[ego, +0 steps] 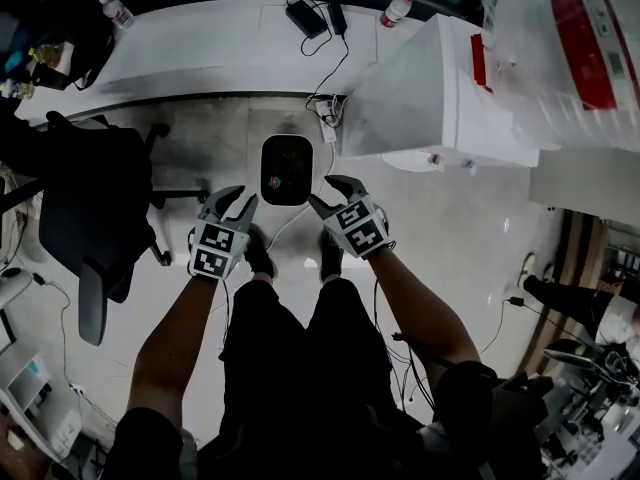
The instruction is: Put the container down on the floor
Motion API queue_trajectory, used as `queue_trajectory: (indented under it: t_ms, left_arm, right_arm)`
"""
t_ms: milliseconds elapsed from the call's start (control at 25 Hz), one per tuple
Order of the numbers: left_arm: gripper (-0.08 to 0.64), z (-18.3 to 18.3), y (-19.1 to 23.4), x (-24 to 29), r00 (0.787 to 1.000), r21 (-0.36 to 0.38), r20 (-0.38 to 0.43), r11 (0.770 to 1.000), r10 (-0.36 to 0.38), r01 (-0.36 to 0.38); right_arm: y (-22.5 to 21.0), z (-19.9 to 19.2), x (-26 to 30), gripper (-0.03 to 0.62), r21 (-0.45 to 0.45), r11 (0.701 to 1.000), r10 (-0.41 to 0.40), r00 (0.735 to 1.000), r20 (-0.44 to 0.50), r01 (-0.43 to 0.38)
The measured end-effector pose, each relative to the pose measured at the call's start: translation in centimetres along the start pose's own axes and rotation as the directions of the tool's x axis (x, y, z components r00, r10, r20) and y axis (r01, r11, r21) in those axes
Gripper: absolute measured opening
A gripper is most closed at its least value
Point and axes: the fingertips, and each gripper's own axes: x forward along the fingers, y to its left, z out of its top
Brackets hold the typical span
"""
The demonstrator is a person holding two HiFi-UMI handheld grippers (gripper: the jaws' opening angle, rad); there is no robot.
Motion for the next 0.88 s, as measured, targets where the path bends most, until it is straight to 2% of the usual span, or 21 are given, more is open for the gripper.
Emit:
queue_trajectory:
  t_ms: [240, 480, 600, 720, 880]
  left_arm:
    - [0.107, 4.6, -1.7, -3.8, 0.994, -0.047, 0.104, 0.999, 0.023, -0.018]
    - [0.098, 8.1, -4.4, -8.1, 0.982, -0.057, 0.191, 0.998, 0.015, -0.004]
    - [0.084, 10.2, -5.4, -10.4, 0.968, -0.083, 0.248, 0.997, 0.027, -0.006]
    - [0.061, 12.2, -6.2, -12.9, 0.950, -0.142, 0.308, 0.990, 0.044, 0.000]
    - [0.035, 14.1, -7.6, -15.8, 0.933, -0.172, 0.354, 0.985, 0.061, 0.001]
  right_arm:
    - [0.3, 3.5, -5.3, 0.193, 0.047, 0.999, -0.015, 0.996, 0.085, 0.011]
    - [1.7, 7.2, -11.0, 0.180, 0.082, 0.996, -0.041, 0.979, 0.200, 0.025]
    - [2.6, 9.2, -13.8, 0.141, 0.069, 0.996, -0.069, 0.966, 0.249, 0.054]
    - [4.0, 11.4, -16.5, 0.100, 0.063, 0.997, -0.061, 0.950, 0.307, 0.043]
    - [4.7, 14.0, -20.3, 0.071, 0.084, 0.995, -0.077, 0.915, 0.396, 0.048]
